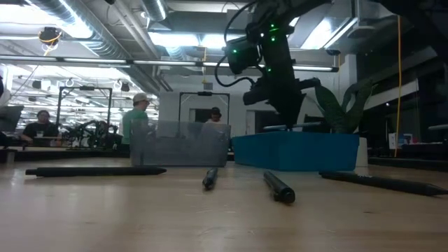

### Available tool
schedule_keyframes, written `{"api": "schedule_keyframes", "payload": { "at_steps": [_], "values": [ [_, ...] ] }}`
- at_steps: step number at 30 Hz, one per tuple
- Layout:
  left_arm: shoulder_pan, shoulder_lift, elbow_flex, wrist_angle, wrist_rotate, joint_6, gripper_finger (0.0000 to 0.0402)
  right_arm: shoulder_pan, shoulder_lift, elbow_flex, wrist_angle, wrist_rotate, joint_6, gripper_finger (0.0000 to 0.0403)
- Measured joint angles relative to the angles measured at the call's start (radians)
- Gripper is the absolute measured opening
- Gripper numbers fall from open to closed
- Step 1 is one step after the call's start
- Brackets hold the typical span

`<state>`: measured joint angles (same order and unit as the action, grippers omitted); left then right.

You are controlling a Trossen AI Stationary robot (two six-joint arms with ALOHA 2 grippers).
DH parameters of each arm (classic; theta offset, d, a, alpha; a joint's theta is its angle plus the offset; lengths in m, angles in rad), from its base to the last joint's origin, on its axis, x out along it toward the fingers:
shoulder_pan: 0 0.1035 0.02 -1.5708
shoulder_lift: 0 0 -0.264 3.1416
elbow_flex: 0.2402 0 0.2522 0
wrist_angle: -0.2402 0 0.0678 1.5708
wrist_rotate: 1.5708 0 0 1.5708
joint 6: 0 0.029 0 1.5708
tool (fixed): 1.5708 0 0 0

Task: Sort pens & pencils
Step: Put the blue colored pencil into the blue bin

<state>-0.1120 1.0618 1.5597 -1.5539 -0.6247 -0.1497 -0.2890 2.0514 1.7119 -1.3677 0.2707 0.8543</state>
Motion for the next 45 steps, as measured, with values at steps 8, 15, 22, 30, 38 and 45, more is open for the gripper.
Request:
{"api": "schedule_keyframes", "payload": {
  "at_steps": [8, 15, 22, 30, 38, 45],
  "values": [
    [0.0, 0.0, 0.0, 0.0, 0.0, 0.0, 0.0089, -0.015, 0.033, 0.0, 0.097, -0.001, -0.051, 0.0039],
    [0.0, 0.0, 0.0, -0.001, 0.0, 0.004, 0.0089, -0.031, 0.056, 0.0, 0.114, -0.01, -0.08, 0.0039],
    [0.0, 0.0, 0.0, -0.001, 0.0, 0.004, 0.0089, -0.049, 0.055, -0.097, 0.209, -0.069, -0.087, 0.0039],
    [0.0, 0.0, 0.0, -0.001, -0.021, 0.02, 0.0089, -0.048, 0.055, -0.13, 0.235, -0.08, -0.081, 0.0039],
    [0.0, 0.0, 0.0, -0.001, -0.044, 0.027, 0.0089, -0.049, 0.055, -0.13, 0.253, -0.09, -0.105, 0.0045],
    [0.0, 0.0, 0.0, -0.001, -0.046, 0.029, 0.0089, -0.052, 0.055, -0.131, 0.26, -0.108, -0.104, 0.0112]
  ]
}}
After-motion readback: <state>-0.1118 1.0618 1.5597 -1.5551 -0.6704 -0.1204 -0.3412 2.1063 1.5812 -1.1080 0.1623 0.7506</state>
